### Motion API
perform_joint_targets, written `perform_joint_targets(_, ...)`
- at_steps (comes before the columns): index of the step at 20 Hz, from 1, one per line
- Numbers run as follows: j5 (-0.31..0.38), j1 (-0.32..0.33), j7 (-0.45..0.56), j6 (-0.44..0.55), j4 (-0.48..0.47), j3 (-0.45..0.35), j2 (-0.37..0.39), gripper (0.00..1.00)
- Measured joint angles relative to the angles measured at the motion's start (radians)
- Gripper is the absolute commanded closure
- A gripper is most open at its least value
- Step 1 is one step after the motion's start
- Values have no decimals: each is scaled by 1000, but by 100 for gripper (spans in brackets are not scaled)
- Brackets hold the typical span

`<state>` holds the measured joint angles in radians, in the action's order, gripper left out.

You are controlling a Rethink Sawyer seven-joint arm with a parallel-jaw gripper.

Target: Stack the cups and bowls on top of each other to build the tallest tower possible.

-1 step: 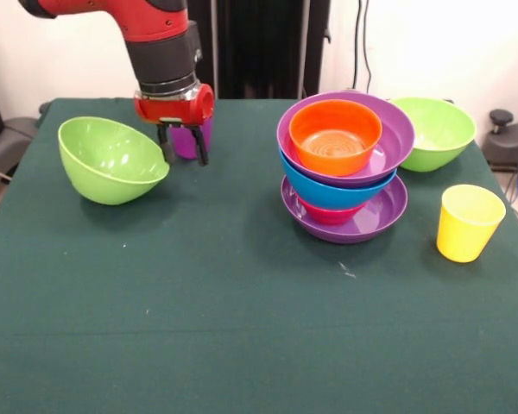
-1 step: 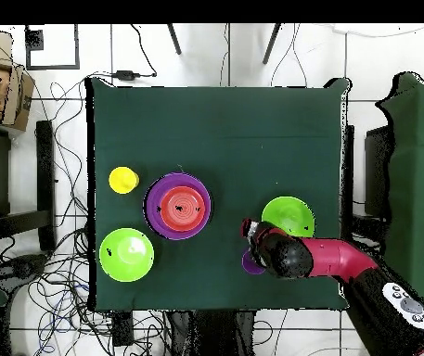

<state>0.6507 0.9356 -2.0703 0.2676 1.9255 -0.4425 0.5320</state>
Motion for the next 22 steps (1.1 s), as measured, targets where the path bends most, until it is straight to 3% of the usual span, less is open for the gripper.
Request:
perform_joint_targets(10,0,4,0,0,0,-10,16,0)
perform_joint_targets(22,-8,22,0,15,1,-51,131,0)
